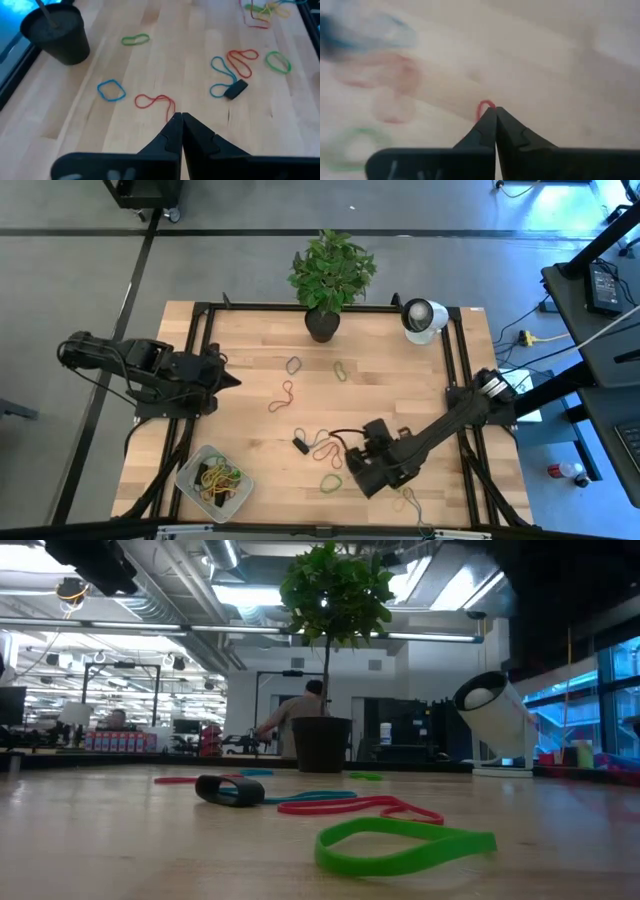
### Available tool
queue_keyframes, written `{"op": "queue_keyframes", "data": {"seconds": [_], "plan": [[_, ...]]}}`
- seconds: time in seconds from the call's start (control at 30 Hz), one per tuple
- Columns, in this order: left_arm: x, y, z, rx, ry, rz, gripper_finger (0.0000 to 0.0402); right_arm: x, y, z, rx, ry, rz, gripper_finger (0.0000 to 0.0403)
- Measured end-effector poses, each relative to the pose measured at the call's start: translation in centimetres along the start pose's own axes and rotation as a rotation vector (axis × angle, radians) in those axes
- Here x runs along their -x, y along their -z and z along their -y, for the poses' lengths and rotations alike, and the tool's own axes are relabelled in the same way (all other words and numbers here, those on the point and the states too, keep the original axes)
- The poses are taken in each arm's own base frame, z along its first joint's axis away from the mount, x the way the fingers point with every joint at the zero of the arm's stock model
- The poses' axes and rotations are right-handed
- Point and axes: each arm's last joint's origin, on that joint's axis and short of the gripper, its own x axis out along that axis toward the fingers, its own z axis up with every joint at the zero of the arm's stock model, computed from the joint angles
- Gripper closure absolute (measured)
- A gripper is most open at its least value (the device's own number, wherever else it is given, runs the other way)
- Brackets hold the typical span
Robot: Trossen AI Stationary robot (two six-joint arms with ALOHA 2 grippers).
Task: Pick and place rubber bands into bin
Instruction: Put the bottom right red rubber band into the gray bin
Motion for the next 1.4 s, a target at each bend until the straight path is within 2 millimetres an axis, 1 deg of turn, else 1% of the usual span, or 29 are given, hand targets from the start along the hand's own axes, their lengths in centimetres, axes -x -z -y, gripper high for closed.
{"op": "queue_keyframes", "data": {"seconds": [0.1, 0.3, 0.4, 0.5, 0.6, 0.73, 0.93, 1.07, 1.17, 1.23, 1.4], "plan": [[0.5, 0.1, -0.2, 0.006, 0.006, 0.023, 0.0400, 3.0, -1.8, -1.5, 0.041, -0.132, 0.111, 0.0401], [1.6, 0.4, -0.6, 0.035, 0.021, 0.077, 0.0400, 5.6, -5.5, -4.9, 0.160, -0.277, 0.284, 0.0402], [1.9, 0.4, -0.6, 0.088, 0.034, 0.096, 0.0398, 5.8, -7.4, -6.5, 0.222, -0.301, 0.323, 0.0402], [1.9, 0.3, -0.4, 0.097, 0.101, 0.097, 0.0384, 5.8, -9.8, -7.8, 0.263, -0.353, 0.373, 0.0402], [1.5, -0.6, 0.2, 0.101, 0.195, 0.156, 0.0353, 5.7, -12.0, -9.1, 0.280, -0.431, 0.445, 0.0403], [0.7, -1.7, 0.9, 0.090, 0.269, 0.272, 0.0297, 5.9, -14.4, -10.3, 0.320, -0.527, 0.538, 0.0403], [-1.0, -3.5, 1.8, 0.050, 0.283, 0.366, 0.0219, 5.8, -16.9, -10.7, 0.387, -0.557, 0.619, 0.0403], [-2.6, -4.7, 2.6, 0.027, 0.281, 0.405, 0.0191, 5.3, -18.1, -10.7, 0.451, -0.565, 0.609, 0.0403], [-4.1, -5.4, 3.1, 0.005, 0.227, 0.417, 0.0185, 5.1, -18.7, -10.6, 0.516, -0.560, 0.618, 0.0403], [-5.2, -5.7, 3.3, 0.004, 0.187, 0.409, 0.0186, 4.8, -18.9, -10.4, 0.560, -0.525, 0.625, 0.0403], [-7.1, -5.8, 3.7, 0.017, 0.089, 0.383, 0.0208, 4.3, -19.0, -9.9, 0.667, -0.463, 0.607, 0.0403]]}}
